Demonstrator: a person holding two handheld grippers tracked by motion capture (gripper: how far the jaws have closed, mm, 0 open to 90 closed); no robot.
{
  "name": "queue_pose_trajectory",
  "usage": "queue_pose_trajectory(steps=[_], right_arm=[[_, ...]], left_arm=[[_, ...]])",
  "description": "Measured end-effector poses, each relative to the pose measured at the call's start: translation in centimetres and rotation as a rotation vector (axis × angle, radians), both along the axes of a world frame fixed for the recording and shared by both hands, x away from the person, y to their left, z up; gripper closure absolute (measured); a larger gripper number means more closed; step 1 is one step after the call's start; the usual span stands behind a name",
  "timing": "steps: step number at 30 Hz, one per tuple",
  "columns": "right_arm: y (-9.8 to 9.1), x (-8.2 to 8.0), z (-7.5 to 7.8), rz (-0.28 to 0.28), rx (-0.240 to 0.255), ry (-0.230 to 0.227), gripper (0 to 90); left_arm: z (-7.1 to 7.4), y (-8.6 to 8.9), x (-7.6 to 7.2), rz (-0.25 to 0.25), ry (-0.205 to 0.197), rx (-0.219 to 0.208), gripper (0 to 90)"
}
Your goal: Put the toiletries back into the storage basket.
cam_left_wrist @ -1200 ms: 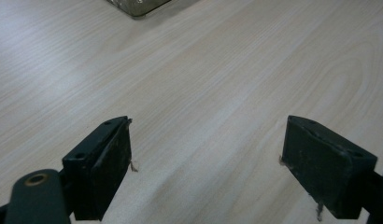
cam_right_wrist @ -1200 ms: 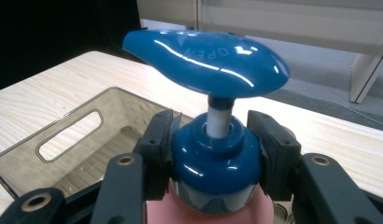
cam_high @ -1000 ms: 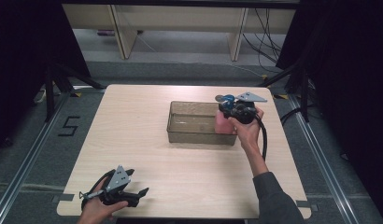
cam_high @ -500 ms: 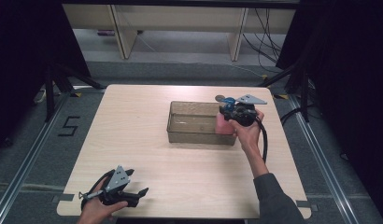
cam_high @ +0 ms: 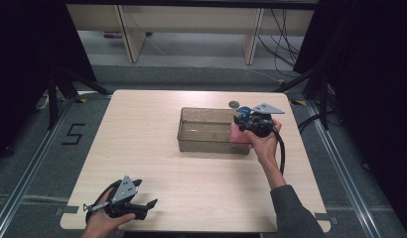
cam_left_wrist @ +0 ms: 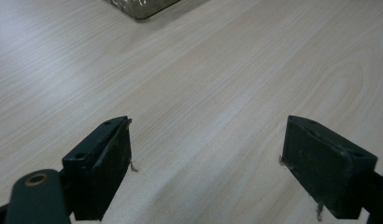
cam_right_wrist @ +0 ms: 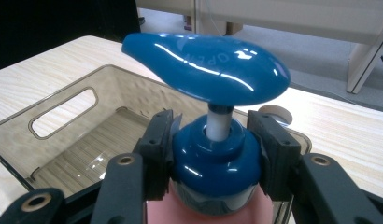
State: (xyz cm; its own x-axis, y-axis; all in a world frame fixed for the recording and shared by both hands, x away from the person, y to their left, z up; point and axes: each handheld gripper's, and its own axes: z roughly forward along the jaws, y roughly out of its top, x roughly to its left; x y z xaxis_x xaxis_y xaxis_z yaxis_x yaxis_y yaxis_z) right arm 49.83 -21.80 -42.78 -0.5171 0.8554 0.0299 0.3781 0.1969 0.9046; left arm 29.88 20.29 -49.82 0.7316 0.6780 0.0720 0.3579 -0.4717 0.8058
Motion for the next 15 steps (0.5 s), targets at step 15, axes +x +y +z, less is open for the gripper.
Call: queue_pose_trajectory(steps=[15], right_arm=[[-0.27, -0.45, -0.54, 0.000, 0.007, 0.009, 53.6]], left_arm=[[-0.02, -0.01, 0.05, -0.007, -0.002, 0.000, 15.4]])
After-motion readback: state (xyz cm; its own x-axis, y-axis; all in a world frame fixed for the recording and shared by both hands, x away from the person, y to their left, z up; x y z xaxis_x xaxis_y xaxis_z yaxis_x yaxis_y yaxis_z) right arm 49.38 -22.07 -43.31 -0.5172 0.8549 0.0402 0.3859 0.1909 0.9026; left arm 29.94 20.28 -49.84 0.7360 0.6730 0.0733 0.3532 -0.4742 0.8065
